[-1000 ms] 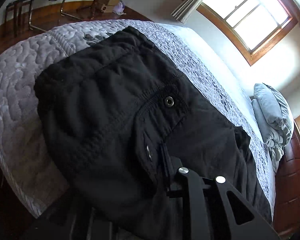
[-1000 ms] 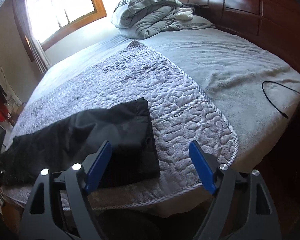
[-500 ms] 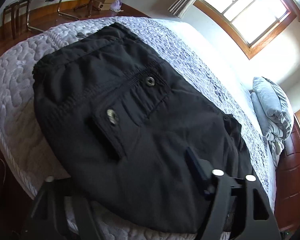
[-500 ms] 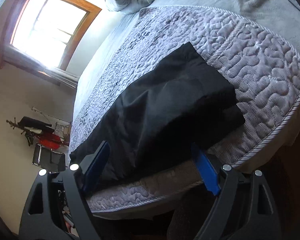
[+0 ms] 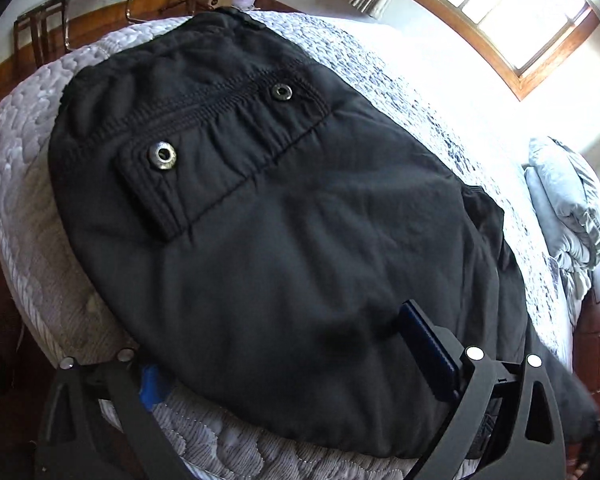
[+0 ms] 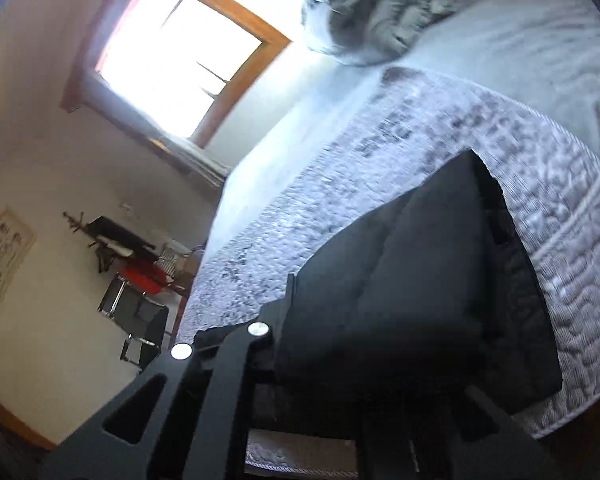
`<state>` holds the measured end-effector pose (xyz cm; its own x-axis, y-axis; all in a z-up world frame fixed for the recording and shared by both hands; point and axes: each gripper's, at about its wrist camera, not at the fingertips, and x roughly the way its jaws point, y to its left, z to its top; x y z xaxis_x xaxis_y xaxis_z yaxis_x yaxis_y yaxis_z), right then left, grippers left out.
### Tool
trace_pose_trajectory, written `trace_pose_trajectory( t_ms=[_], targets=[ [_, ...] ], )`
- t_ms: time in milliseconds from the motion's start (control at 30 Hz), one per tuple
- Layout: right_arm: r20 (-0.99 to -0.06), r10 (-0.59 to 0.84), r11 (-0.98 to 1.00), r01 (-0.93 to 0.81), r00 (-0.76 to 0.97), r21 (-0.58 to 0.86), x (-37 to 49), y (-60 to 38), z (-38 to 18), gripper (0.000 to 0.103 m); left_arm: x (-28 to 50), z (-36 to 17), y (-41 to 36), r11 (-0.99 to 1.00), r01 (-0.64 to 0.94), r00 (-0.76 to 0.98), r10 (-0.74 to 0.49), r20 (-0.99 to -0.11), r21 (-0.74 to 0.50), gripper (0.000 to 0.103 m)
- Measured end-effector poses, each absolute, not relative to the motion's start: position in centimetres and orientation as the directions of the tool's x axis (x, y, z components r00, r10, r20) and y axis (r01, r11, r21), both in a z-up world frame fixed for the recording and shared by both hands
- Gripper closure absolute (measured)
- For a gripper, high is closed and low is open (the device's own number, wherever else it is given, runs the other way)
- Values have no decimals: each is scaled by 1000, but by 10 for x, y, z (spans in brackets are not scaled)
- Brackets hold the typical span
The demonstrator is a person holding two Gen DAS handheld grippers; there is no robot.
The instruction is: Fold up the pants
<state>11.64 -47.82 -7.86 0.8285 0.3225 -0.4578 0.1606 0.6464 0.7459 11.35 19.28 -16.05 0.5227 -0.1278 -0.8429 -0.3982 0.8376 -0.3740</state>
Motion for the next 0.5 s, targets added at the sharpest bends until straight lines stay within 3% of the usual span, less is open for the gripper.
trace_pose_trajectory(
  t_ms=[100, 133, 267, 300, 333, 367, 433, 500],
  targets=[
    [-551, 280, 669, 252, 786, 699, 110, -488, -99, 96, 115, -159, 192, 847, -393, 510, -124, -851, -359, 4],
    [-626, 265, 638, 354, 733, 684, 109, -498, -128, 92, 116, -160, 192, 848, -393, 507, -123, -853, -355, 4],
    [-775, 264, 575, 551, 575, 605, 100, -518, -206, 72, 119, -159, 188, 854, -392, 496, -117, -861, -342, 4],
    [-757, 273, 568, 536, 593, 625, 95, -519, -211, 72, 118, -158, 189, 857, -391, 492, -114, -863, -336, 4],
    [-746, 273, 564, 527, 607, 636, 89, -519, -211, 67, 119, -157, 188, 858, -391, 488, -113, -866, -333, 4],
    [-739, 268, 567, 519, 618, 640, 83, -519, -207, 55, 121, -156, 186, 858, -393, 484, -112, -868, -330, 4],
    [-724, 246, 565, 512, 645, 648, 67, -521, -198, 46, 118, -155, 185, 856, -399, 481, -109, -870, -328, 4],
    [-709, 245, 538, 516, 661, 666, 51, -525, -193, 46, 116, -154, 184, 849, -410, 482, -108, -869, -333, 4]
  ],
)
